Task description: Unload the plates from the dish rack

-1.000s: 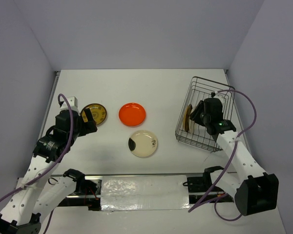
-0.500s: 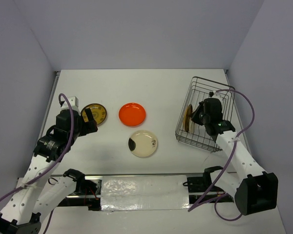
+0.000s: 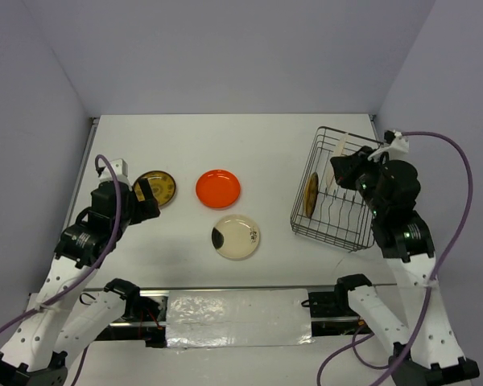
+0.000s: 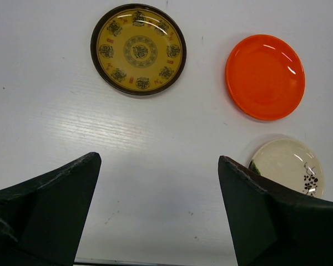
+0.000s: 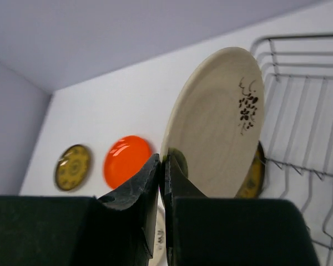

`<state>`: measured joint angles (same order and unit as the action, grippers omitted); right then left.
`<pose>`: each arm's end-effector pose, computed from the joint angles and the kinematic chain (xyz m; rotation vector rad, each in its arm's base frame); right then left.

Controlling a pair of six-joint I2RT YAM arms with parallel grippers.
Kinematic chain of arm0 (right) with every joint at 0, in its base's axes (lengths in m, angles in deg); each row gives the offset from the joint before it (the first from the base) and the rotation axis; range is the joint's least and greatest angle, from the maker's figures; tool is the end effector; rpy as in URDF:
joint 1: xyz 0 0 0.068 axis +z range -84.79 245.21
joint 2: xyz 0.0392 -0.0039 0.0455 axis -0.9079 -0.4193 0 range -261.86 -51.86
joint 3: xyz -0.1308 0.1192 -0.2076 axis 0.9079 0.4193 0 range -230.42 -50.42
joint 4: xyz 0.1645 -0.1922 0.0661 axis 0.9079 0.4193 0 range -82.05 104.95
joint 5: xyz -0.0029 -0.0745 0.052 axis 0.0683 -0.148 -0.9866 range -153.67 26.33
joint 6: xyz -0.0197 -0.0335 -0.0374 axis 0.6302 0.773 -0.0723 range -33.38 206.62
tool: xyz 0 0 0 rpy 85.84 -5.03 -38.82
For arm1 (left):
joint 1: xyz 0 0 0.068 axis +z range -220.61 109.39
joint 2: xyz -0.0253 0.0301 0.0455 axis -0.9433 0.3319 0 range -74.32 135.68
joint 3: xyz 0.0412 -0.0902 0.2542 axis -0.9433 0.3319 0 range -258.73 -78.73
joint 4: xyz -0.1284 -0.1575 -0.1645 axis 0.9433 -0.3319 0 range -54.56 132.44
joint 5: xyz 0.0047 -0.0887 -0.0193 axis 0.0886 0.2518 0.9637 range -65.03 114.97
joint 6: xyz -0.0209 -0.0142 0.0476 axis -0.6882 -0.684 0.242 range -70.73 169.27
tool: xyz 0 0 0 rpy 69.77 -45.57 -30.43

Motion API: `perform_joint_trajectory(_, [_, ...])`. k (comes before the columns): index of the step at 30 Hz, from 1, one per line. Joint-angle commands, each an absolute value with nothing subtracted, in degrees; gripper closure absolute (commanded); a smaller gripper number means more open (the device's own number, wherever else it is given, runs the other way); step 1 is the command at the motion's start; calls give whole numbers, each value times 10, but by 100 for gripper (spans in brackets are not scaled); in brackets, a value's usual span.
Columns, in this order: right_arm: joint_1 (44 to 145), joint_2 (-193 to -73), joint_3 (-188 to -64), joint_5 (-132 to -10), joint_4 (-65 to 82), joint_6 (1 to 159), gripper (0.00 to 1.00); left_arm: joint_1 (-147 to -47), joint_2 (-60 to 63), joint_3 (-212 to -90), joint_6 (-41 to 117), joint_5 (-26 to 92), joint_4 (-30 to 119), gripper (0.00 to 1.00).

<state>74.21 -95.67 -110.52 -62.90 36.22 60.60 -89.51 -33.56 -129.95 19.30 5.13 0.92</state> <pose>0.1533 0.0238 0.3998 0.2761 1.7789 0.4270 0.1384 -0.0346 0.3339 -0.4038 2.0416 -0.1544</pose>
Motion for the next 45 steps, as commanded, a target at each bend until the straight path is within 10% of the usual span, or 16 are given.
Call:
perform_joint_trajectory(1, [748,-925,-1132,-779,327,633,96,-894,-351,-1301,187,13,20,0])
perform_joint_trajectory(4, [813,-954,-1136,-853,331,670,98,-894,-372,-1306,167,-27,3,1])
perform_joint_trajectory(13, [1200,-1155,-1175,-478,461,734,100,-893,-445,-1316,98,-138,-48,0])
perform_joint_trajectory(27, [1357,-1485,-1299,-406,456,698,96,-893,-457,-1310,115,-119,-35,0])
perform_joint_trajectory(32, [1360,-1508,-1321,-389,474,687,72,-893,-460,-1309,120,-112,-30,1])
perform_joint_trajectory(34, [1360,-1497,-1322,-384,476,683,33,-893,-462,-1308,122,-111,-28,1])
perform_joint_trajectory(39, [1358,-1436,-1313,-377,478,667,0,-893,-464,-1308,123,-108,-27,1])
perform_joint_trajectory(45, [1226,-1275,-1215,-367,447,589,0,-893,-465,-1307,125,-105,-25,1])
